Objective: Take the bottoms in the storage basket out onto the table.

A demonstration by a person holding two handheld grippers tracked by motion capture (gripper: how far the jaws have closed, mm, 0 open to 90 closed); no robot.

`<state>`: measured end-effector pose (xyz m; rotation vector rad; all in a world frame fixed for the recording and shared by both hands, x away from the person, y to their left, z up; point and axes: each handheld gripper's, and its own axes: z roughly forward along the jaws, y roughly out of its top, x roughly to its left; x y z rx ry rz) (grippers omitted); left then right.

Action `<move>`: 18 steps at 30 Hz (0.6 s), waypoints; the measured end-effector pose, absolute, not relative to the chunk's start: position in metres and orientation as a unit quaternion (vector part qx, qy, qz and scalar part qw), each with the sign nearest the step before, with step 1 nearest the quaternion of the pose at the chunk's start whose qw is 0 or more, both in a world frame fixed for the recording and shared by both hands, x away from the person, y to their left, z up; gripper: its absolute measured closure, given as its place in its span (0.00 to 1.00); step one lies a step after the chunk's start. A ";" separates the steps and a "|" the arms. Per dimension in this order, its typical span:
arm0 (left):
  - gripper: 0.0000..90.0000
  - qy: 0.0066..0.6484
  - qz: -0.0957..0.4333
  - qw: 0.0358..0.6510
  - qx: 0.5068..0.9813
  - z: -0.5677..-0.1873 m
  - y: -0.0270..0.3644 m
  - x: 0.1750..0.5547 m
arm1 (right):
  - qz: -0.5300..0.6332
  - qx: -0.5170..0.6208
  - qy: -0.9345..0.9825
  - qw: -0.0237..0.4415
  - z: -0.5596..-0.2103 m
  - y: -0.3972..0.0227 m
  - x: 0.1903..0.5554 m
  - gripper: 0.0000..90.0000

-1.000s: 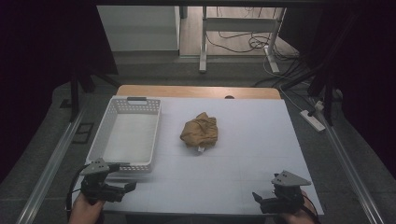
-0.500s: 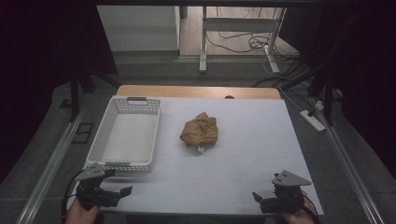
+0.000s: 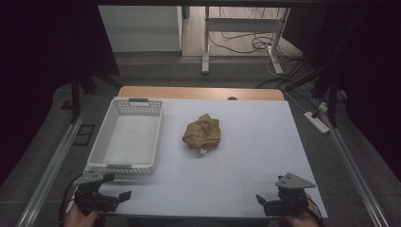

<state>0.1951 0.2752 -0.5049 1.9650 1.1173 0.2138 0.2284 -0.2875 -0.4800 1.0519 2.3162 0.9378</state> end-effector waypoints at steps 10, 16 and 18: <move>0.00 0.447 0.094 0.405 0.792 -0.504 0.276 0.190 | 0.337 0.380 0.835 0.213 -0.480 -0.287 0.228 0.00; 0.00 0.450 0.097 0.399 0.794 -0.504 0.279 0.186 | 0.335 0.380 0.835 0.213 -0.480 -0.287 0.229 0.00; 0.00 0.452 0.094 0.400 0.792 -0.505 0.279 0.187 | 0.333 0.379 0.836 0.214 -0.480 -0.286 0.229 0.00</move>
